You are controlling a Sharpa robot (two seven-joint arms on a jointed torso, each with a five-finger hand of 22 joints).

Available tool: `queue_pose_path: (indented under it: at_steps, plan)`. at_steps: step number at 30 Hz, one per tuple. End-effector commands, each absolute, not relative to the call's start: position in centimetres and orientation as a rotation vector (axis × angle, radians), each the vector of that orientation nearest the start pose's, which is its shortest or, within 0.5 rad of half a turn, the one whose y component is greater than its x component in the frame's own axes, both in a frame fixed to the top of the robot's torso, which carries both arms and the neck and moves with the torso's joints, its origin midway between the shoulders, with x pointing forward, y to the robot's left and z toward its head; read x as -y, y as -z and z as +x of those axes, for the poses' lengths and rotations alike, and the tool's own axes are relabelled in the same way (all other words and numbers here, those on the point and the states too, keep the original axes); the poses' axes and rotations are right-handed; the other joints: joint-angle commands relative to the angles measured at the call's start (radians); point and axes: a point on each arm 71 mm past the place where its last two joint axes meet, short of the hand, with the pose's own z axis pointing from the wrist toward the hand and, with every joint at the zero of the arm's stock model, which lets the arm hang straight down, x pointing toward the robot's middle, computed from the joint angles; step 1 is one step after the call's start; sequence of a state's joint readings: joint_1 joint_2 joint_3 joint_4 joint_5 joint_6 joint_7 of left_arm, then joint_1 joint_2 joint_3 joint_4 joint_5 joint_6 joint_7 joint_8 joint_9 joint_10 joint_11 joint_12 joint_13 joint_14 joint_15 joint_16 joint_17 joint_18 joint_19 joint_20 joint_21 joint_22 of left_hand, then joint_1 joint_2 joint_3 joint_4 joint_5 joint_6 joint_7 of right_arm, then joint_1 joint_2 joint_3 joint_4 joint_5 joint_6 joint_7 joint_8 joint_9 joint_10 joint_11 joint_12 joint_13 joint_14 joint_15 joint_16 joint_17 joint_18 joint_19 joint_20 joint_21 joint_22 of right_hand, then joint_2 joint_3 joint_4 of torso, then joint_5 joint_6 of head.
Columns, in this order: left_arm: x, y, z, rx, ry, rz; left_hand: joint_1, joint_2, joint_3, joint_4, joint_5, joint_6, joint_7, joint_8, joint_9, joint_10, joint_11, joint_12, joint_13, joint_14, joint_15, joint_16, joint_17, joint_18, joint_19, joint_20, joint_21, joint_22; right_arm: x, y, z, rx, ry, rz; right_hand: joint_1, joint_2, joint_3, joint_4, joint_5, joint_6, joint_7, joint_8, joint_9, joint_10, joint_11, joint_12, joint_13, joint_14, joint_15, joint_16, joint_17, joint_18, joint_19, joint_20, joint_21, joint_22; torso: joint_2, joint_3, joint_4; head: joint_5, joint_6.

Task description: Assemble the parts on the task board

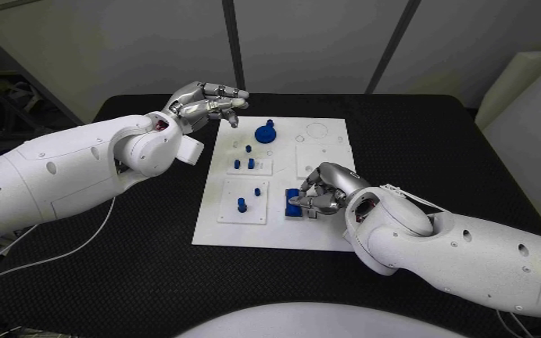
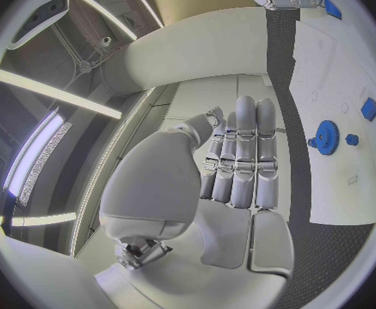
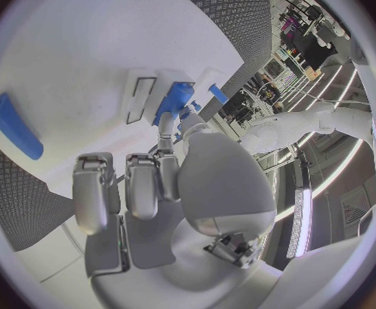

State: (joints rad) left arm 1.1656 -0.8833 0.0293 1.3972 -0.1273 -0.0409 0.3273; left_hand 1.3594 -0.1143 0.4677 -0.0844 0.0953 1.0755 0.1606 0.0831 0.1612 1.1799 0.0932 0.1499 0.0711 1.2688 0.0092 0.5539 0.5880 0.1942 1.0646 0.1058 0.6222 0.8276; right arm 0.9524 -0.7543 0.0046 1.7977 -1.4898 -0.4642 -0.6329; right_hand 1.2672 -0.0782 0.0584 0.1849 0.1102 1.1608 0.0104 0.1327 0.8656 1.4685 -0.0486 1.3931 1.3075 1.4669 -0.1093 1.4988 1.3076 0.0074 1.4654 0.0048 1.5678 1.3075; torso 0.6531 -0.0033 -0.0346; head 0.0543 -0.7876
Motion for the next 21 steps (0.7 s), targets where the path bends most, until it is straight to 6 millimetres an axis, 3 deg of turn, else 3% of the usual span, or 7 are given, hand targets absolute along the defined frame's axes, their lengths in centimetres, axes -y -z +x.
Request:
queue_pose_path:
  at_steps: [1, 4, 10, 14, 21]
  plan:
    - [-25.3, 17.8, 50.6, -1.533, 1.613, -1.001, -0.001, 0.009, -0.004, 0.000, -0.004, -0.006, 0.001, -0.006, -0.001, -0.008, 0.000, -0.002, -0.001, 0.004, 0.000, -0.004, -0.001, -0.012, 0.004, 0.006, 0.000, -0.002, 11.1, 24.2, 38.6, -1.849, -0.647, 0.180, 0.014, 0.000, -0.001, -0.011, -0.007, 0.008, 0.001, -0.007, 0.002, 0.029, -0.007, 0.002, 0.137, 0.073, -0.005, -0.005, 0.118, -0.007, 0.105, -0.005, 0.003, 0.263, 0.000, 0.0000, -0.0021, 0.001, 0.001]
    - [-25.3, 17.8, 50.6, -1.533, 1.613, -1.001, -0.001, 0.009, -0.004, 0.000, -0.004, -0.006, 0.001, -0.006, -0.001, -0.008, 0.000, -0.002, -0.001, 0.004, 0.000, -0.004, -0.001, -0.012, 0.004, 0.006, 0.000, -0.002, 11.3, 23.9, 38.5, -1.817, -0.672, 0.196, 0.015, 0.001, -0.002, -0.012, -0.006, 0.005, 0.002, -0.010, 0.001, 0.029, -0.007, 0.001, 0.137, 0.073, -0.005, -0.006, 0.118, -0.007, 0.105, -0.005, 0.003, 0.263, -0.001, 0.0004, -0.0022, -0.001, 0.003]
    - [-25.4, 17.8, 50.6, -1.532, 1.611, -1.002, -0.001, 0.009, -0.004, 0.000, -0.004, -0.006, 0.001, -0.006, -0.001, -0.008, 0.000, -0.002, -0.001, 0.004, 0.000, -0.004, -0.001, -0.012, 0.004, 0.006, 0.000, -0.002, 12.8, 23.0, 38.2, -1.724, -0.790, 0.268, 0.006, 0.007, -0.017, -0.003, 0.011, -0.069, 0.031, -0.067, -0.025, 0.009, 0.015, -0.041, 0.109, 0.068, 0.009, -0.018, 0.098, -0.007, 0.105, 0.003, 0.003, 0.263, -0.002, 0.0006, -0.0027, -0.004, 0.006]
    - [-25.5, 17.8, 50.6, -1.531, 1.610, -1.002, -0.001, 0.009, -0.004, 0.000, -0.004, -0.006, 0.001, -0.006, -0.001, -0.008, 0.000, -0.002, -0.001, 0.004, 0.000, -0.004, -0.001, -0.012, 0.004, 0.006, 0.000, -0.002, 14.8, 21.9, 38.1, -1.711, -0.843, 0.301, 0.012, 0.018, -0.026, -0.001, 0.015, -0.113, 0.051, -0.074, -0.074, -0.015, 0.033, -0.092, 0.075, 0.064, 0.026, -0.029, 0.082, -0.007, 0.105, 0.019, 0.003, 0.263, -0.002, 0.0002, -0.0040, -0.012, 0.012]
    - [-25.5, 17.9, 50.6, -1.531, 1.609, -1.002, -0.001, 0.009, -0.004, 0.000, -0.004, -0.006, 0.001, -0.006, -0.001, -0.008, 0.000, -0.002, -0.001, 0.004, 0.000, -0.004, -0.001, -0.012, 0.004, 0.006, 0.000, -0.002, 18.8, 21.7, 37.5, -1.794, -0.768, 0.294, 0.025, 0.030, -0.035, -0.004, 0.020, -0.137, 0.063, -0.073, -0.165, -0.019, 0.044, -0.108, 0.064, 0.065, 0.036, -0.029, 0.085, -0.007, 0.105, 0.031, 0.002, 0.263, -0.003, -0.0002, -0.0057, -0.027, 0.020]
